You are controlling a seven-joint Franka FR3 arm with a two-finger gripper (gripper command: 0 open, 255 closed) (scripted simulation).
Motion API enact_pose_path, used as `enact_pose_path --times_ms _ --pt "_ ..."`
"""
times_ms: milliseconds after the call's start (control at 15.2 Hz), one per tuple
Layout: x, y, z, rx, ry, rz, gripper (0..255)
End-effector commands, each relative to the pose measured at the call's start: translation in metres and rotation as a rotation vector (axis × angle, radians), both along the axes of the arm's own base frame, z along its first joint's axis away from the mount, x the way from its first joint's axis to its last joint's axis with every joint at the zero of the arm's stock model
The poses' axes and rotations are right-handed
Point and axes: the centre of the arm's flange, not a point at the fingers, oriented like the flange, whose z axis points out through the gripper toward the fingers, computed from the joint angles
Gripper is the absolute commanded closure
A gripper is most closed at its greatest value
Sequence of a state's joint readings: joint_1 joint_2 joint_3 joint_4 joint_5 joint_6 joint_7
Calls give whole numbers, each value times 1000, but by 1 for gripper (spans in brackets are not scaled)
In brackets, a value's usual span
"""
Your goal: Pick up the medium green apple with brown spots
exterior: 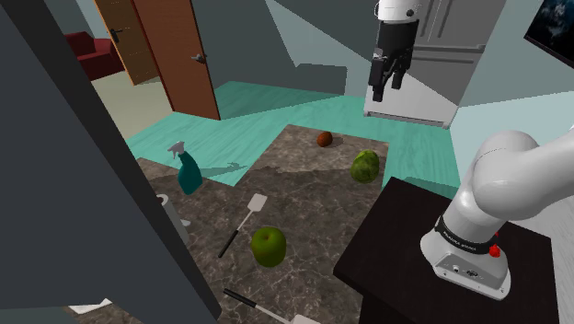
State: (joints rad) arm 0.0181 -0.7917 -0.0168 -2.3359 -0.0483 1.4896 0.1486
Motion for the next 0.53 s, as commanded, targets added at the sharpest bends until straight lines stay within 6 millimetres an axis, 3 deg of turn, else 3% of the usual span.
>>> enact_pose_path --times_ms 0,462 --pt "0 0 0 0 0 0 0" --pt "21 64 -62 -7 -37 2 0"
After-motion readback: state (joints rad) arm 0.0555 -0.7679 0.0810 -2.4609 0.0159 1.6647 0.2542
